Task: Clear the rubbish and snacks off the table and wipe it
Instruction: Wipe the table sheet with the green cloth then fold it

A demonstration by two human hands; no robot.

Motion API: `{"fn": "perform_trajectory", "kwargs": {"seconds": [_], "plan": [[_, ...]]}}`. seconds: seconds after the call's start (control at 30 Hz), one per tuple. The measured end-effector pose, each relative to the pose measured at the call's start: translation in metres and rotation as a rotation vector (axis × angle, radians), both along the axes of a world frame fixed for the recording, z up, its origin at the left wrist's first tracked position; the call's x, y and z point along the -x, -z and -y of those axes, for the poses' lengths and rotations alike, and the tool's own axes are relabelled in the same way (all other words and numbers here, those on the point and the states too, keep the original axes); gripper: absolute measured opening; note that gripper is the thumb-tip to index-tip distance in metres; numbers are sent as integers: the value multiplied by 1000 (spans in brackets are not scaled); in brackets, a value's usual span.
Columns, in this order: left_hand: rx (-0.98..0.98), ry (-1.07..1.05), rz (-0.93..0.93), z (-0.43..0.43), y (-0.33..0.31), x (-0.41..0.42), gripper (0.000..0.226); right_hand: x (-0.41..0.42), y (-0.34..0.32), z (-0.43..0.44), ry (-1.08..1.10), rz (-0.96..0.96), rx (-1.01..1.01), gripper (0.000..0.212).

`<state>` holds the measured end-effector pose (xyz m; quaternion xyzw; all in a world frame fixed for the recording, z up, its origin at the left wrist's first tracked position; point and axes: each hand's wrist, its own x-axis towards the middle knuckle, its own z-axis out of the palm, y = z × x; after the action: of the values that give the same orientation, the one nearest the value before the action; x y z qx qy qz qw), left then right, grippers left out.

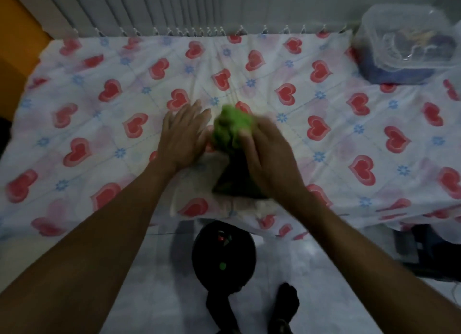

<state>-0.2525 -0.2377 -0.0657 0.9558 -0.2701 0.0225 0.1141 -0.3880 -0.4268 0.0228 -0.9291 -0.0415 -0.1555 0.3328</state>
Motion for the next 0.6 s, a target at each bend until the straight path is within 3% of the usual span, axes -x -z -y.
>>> {"fn": "perform_trajectory", "kwargs": {"seconds": [0.13, 0.23, 0.33, 0.43, 0.6], "plan": [[34, -126, 84, -21, 6, 8, 53, -98, 19, -13, 64, 42, 79, 44], [-9, -153, 130, -40, 18, 10, 49, -134, 70, -24, 10, -80, 344, 49], [-80, -194, 91, -54, 31, 13, 52, -129, 108, -35, 32, -236, 495, 55], [-90, -247, 86, -57, 37, 14, 53, -119, 113, -36, -17, -169, 514, 51], [-113, -252, 162, -58, 42, 14, 51, -68, 108, -32, -286, -88, 569, 46]]}}
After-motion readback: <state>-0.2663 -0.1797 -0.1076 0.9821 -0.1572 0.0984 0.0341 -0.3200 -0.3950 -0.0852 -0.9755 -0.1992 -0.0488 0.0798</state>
